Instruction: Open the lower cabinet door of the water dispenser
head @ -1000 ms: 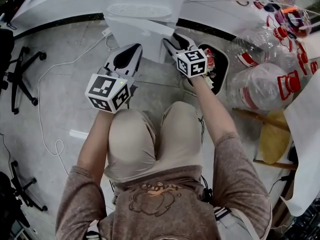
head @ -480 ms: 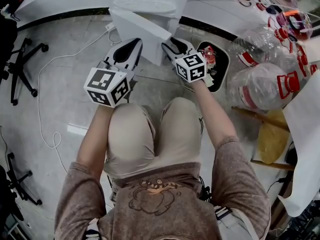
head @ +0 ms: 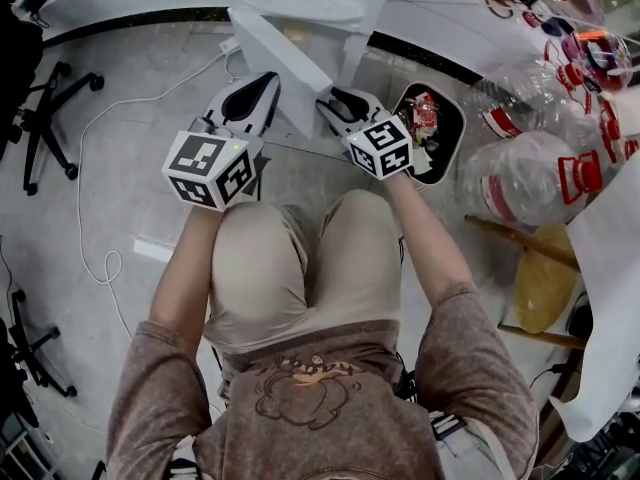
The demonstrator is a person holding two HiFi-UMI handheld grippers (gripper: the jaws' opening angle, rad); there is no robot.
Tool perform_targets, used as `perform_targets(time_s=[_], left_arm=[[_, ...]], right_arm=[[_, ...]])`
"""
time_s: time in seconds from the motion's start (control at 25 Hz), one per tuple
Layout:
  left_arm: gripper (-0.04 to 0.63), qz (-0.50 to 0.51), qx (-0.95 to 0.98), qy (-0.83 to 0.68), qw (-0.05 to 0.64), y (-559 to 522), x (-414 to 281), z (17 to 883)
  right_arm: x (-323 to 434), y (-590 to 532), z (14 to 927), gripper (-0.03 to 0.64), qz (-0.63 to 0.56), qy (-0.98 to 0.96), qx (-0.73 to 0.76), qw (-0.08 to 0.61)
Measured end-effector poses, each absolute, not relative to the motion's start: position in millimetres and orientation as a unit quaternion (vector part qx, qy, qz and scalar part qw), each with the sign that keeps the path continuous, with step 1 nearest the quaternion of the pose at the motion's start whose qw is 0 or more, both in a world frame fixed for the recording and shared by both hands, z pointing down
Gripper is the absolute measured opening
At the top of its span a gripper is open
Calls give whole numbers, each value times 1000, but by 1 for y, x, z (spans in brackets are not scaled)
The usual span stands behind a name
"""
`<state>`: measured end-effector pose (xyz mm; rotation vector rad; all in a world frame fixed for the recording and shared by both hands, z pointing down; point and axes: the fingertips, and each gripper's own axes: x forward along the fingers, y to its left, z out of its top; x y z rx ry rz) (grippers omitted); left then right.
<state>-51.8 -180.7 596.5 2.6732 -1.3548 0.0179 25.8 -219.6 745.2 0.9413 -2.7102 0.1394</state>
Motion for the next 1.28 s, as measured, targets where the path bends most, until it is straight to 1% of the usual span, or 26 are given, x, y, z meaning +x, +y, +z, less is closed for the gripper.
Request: perform_targets(time_s=[0.08,0.16,0.28,0.72,1.28], left_arm=[[12,7,888,-454,71,-180,-56,596],[12,6,885,-460,71,-179,-63,595],[12,2,880,-470,76,-179,-74,594],[12,-2,869,-491,65,-172,-102,584],[12,0,841,-538,60,-156,-154,579]], right_arm=[[21,-214,745,144,49,-937,318,133],[15,-210,744,108,50,-940,311,132],[5,-203,743,86,51,-944,299,132],[-45,-174,743,52,63,-960,239,129],[-119,-153,743,34,87,-977,165,101]])
